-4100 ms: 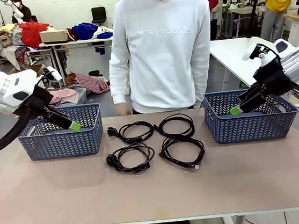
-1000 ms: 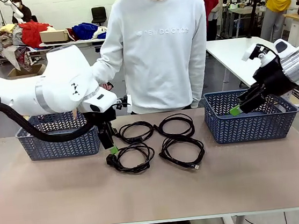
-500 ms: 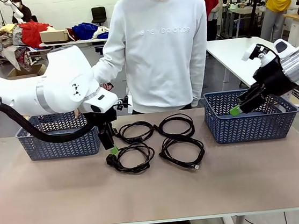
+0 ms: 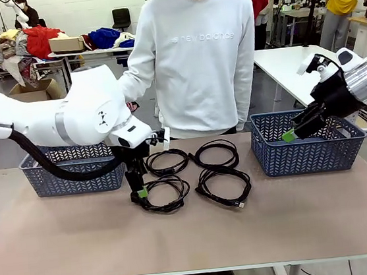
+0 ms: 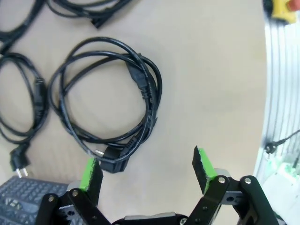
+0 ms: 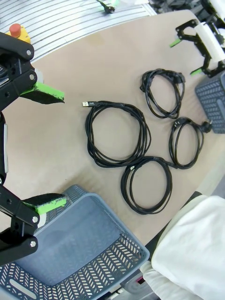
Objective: Organize the cables according to human instructions.
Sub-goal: Pick up a bundle of cables and place it in the basket indicated by the human.
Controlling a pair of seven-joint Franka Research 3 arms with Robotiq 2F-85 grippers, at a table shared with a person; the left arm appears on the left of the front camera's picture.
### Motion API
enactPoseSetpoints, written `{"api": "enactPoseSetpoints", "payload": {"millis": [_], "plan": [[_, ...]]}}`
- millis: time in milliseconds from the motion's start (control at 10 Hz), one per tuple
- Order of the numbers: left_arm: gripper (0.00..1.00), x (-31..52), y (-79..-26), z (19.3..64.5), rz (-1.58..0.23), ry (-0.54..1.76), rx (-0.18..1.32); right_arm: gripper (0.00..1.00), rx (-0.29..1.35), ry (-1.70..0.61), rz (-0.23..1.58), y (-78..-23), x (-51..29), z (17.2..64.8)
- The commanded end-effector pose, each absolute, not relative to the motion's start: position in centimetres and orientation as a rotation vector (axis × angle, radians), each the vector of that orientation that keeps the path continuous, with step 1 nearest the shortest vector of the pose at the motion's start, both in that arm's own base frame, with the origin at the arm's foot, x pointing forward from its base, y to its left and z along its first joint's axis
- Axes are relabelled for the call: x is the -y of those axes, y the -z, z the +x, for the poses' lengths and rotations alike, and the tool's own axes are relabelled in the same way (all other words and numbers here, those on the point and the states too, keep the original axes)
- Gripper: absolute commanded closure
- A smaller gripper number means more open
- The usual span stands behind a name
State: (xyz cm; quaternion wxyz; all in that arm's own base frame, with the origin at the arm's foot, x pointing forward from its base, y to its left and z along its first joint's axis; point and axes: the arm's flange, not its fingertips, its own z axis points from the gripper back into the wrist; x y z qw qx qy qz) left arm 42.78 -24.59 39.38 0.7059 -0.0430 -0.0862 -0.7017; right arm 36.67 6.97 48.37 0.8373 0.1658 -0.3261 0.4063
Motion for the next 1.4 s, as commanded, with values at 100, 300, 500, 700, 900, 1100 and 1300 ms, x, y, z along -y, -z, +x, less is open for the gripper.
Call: {"api": "enactPoseSetpoints", "payload": {"millis": [100, 300, 500, 700, 900, 1100, 1300], "plan": [[0.00, 25.0, -37.6, 43.7, -0.053, 1.642, 0.159, 0.00, 0.699, -0.863, 0.367, -48.3, -6.8, 36.8], [0.00, 25.7, -36.0, 44.0, -0.027, 1.665, 0.129, 0.00, 0.699, -0.863, 0.367, -48.3, -6.8, 36.8], [0.00, 26.8, -34.6, 44.2, -0.020, 1.682, 0.102, 0.00, 0.699, -0.863, 0.367, -48.3, -6.8, 36.8], [0.00, 27.4, -33.6, 44.2, -0.010, 1.688, 0.076, 0.00, 0.699, -0.863, 0.367, -48.3, -6.8, 36.8], [0.00, 27.5, -32.9, 44.2, -0.011, 1.694, 0.065, 0.00, 0.699, -0.863, 0.367, -48.3, -6.8, 36.8], [0.00, 27.7, -32.2, 44.0, -0.012, 1.698, 0.055, 0.00, 0.699, -0.863, 0.367, -48.3, -6.8, 36.8], [0.00, 28.0, -31.4, 43.8, -0.015, 1.705, 0.046, 0.00, 0.699, -0.863, 0.367, -48.3, -6.8, 36.8]]}}
